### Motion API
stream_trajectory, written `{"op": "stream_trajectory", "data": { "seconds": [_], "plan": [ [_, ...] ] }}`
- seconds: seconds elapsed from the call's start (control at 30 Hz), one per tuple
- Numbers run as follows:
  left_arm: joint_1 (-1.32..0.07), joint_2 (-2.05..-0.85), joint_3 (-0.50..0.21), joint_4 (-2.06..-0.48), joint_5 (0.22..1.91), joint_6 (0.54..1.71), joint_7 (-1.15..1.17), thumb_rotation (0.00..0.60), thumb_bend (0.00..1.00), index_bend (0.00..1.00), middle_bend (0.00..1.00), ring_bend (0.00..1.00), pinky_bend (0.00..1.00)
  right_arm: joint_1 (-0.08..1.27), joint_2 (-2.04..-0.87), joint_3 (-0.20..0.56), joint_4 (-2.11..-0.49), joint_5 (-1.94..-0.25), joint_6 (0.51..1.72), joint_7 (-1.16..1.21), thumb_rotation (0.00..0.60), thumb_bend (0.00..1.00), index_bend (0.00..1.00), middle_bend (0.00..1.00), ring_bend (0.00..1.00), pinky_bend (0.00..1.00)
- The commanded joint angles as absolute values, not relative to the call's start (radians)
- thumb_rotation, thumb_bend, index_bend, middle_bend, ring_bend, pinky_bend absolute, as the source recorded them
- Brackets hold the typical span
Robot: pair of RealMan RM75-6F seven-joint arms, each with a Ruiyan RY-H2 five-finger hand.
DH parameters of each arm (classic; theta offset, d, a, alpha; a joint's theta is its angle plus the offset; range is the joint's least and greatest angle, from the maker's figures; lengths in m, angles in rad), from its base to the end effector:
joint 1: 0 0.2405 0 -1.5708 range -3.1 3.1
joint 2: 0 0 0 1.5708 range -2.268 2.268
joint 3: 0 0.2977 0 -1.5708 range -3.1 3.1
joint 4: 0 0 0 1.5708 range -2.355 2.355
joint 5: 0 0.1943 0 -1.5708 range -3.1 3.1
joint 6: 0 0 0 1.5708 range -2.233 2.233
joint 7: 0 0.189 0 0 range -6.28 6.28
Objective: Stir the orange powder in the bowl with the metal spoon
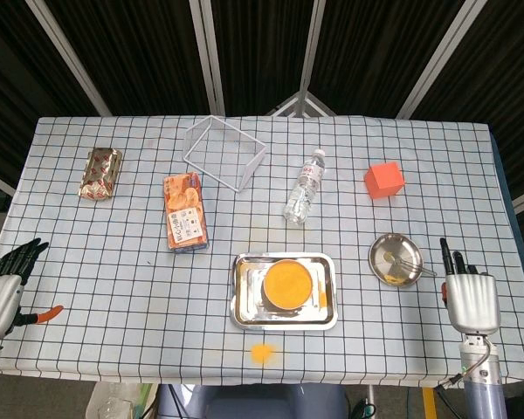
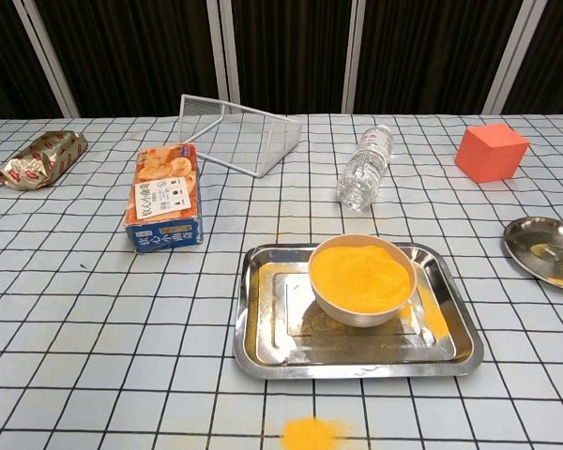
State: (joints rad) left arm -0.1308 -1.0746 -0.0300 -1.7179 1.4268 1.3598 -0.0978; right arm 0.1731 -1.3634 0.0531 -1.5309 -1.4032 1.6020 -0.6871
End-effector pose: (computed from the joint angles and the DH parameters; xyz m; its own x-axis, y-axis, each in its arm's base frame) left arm -0.3362 0.2357 0.1764 0.2360 0.1342 0.9624 0.9698 0.0296 -0.2420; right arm -0.3267 -0.2560 0.1368 0.7954 0.0962 0.5984 -0.6054 0.0804 0.7919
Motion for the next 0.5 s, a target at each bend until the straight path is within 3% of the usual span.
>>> {"op": "stream_trajectory", "data": {
  "seconds": [0.03, 0.07, 0.17, 0.27, 0.5],
  "plan": [
    [-0.130, -1.074, -0.028, -1.713, 1.437, 1.365, -0.100, 0.600, 0.01, 0.00, 0.00, 0.00, 0.00, 0.127, -1.337, -0.004, -1.512, -1.483, 1.659, -0.638, 0.600, 0.41, 0.05, 0.20, 0.27, 0.48],
    [-0.129, -1.074, -0.026, -1.710, 1.443, 1.368, -0.100, 0.600, 0.01, 0.00, 0.00, 0.00, 0.00, 0.118, -1.328, -0.018, -1.519, -1.494, 1.662, -0.620, 0.600, 0.41, 0.03, 0.14, 0.17, 0.35],
    [-0.125, -1.075, -0.020, -1.701, 1.465, 1.381, -0.101, 0.600, 0.01, 0.00, 0.00, 0.00, 0.00, 0.091, -1.287, -0.058, -1.556, -1.523, 1.663, -0.555, 0.600, 0.41, 0.00, 0.01, 0.01, 0.12],
    [-0.120, -1.081, -0.018, -1.685, 1.488, 1.405, -0.096, 0.600, 0.01, 0.00, 0.00, 0.00, 0.00, 0.075, -1.246, -0.083, -1.584, -1.572, 1.677, -0.516, 0.600, 0.39, 0.00, 0.00, 0.00, 0.05],
    [-0.114, -1.088, -0.015, -1.648, 1.518, 1.435, -0.082, 0.600, 0.00, 0.00, 0.00, 0.00, 0.00, 0.049, -1.218, -0.104, -1.547, -1.714, 1.758, -0.441, 0.600, 0.33, 0.00, 0.00, 0.00, 0.02]
  ]
}}
